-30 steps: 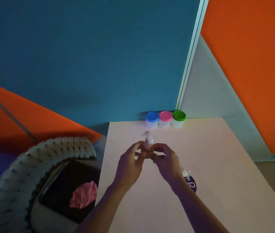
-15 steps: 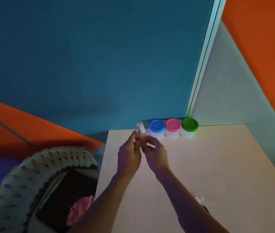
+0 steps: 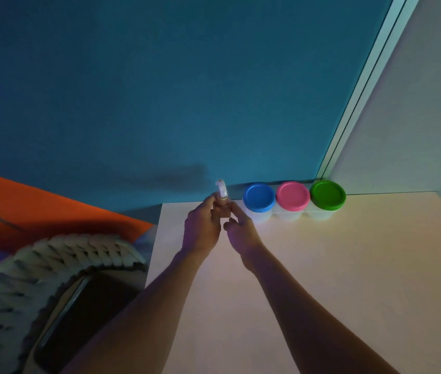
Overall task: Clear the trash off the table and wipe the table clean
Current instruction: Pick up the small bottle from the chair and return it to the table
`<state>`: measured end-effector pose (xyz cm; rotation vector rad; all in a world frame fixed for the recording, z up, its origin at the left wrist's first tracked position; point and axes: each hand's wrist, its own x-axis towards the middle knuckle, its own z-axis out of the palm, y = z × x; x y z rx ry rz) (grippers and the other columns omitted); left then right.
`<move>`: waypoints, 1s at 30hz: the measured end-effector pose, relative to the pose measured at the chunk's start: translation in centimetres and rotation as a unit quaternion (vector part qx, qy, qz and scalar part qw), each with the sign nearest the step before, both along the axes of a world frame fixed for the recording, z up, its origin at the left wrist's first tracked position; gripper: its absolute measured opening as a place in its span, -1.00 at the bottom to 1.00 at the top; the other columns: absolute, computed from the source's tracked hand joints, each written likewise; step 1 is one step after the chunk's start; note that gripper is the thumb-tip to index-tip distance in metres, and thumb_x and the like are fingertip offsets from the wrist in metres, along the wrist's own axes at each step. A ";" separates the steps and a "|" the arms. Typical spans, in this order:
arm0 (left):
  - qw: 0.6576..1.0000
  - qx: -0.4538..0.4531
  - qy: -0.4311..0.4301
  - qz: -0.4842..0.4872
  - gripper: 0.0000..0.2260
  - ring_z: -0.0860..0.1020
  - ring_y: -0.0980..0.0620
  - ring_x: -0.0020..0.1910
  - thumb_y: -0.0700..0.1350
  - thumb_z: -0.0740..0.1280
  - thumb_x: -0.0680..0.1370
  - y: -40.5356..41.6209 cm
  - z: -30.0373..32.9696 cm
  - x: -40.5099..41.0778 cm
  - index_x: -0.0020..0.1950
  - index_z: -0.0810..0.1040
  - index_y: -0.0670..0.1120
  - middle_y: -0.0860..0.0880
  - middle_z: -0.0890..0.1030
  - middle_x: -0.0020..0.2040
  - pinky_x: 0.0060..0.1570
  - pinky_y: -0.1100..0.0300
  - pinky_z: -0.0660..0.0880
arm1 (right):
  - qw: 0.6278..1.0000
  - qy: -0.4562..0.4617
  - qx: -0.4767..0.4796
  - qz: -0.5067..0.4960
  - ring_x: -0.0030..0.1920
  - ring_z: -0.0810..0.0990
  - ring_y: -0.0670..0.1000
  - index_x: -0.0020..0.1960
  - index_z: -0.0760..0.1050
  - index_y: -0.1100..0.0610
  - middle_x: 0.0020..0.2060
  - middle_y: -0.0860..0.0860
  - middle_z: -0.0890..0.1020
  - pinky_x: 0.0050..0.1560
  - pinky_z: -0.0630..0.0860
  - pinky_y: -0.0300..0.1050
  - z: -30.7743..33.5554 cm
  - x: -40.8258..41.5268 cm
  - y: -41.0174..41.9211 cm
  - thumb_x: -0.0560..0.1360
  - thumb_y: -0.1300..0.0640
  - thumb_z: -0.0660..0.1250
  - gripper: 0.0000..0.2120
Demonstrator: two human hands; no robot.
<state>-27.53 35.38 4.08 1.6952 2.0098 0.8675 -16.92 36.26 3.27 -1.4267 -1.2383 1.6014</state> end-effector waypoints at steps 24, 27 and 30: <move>0.997 -0.067 -0.005 -0.022 -0.73 0.61 -0.18 0.17 -0.16 0.22 0.65 5.1 -7.3 -0.6 0.31 0.51 0.04 -0.01 0.67 0.21 0.13 0.00 0.57 | 0.997 -0.042 0.039 -0.055 0.22 0.55 0.00 0.31 0.48 -0.02 0.16 -0.04 0.62 0.34 0.47 0.11 -7.2 -1.3 3.6 0.27 0.26 0.08 -0.37; 0.996 -0.080 -0.004 -0.031 -0.75 0.61 -0.14 0.18 -0.11 0.21 0.66 5.0 -7.0 -0.5 0.33 0.50 0.05 0.01 0.66 0.22 0.15 0.02 0.56 | 0.997 -0.052 0.033 -0.049 0.22 0.55 0.02 0.29 0.48 -0.03 0.16 -0.03 0.62 0.34 0.46 0.13 -7.4 -1.2 3.4 0.26 0.22 0.08 -0.37; 0.993 -0.107 0.003 -0.039 -0.68 0.59 -0.16 0.22 -0.11 0.22 0.67 5.1 -6.6 -0.5 0.43 0.43 0.04 -0.03 0.63 0.29 0.19 0.03 0.53 | 0.998 -0.058 0.007 -0.039 0.30 0.50 0.06 0.40 0.39 0.00 0.22 -0.05 0.57 0.39 0.42 0.11 -6.3 -1.0 3.4 0.39 0.30 0.10 -0.40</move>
